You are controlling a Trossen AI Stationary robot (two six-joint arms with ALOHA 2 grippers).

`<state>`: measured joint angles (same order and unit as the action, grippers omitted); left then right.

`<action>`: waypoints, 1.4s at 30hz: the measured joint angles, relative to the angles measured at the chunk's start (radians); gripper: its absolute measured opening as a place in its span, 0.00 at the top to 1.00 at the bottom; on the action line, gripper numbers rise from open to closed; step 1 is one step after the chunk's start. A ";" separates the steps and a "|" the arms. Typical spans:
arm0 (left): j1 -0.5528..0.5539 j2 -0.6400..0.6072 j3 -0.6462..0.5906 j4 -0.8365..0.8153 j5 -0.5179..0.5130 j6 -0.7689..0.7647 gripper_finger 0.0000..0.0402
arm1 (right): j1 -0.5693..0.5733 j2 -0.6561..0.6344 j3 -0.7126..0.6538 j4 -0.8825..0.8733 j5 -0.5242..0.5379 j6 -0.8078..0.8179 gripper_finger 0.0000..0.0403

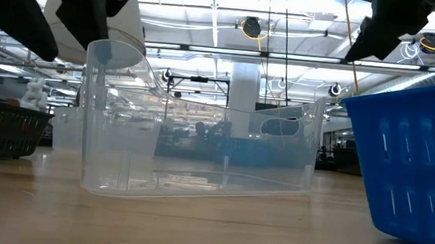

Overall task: Stack baskets by color
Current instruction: Stack the middle transparent bin on top of the bottom transparent bin

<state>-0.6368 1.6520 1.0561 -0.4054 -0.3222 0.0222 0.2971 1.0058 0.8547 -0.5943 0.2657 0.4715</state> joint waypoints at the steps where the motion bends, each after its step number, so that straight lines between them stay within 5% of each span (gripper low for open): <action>1: 0.001 0.000 0.000 -0.005 0.001 0.015 0.54 | 0.011 0.011 0.000 0.023 -0.001 0.006 0.88; 6: -0.001 0.000 -0.030 -0.007 0.008 0.117 0.59 | 0.060 0.075 0.000 0.153 0.002 0.006 0.88; 15: 0.004 -0.006 -0.049 -0.027 0.015 0.316 0.97 | 0.075 0.192 0.004 0.455 -0.004 -0.129 0.88; 21: -0.006 -0.079 -0.034 -0.110 0.034 0.444 0.98 | 0.082 0.288 0.132 0.459 -0.004 -0.234 0.88; 33: -0.002 -0.343 -0.023 -0.213 0.306 0.722 0.98 | 0.207 0.615 0.633 0.118 -0.004 -0.535 0.81; 42: -0.007 -0.383 -0.034 -0.244 0.367 0.728 0.98 | 0.215 0.669 0.724 0.063 -0.006 -0.602 0.66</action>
<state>-0.6437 1.2686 1.0223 -0.6493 0.0447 0.7502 0.5125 1.6745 1.5789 -0.5318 0.2600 -0.1303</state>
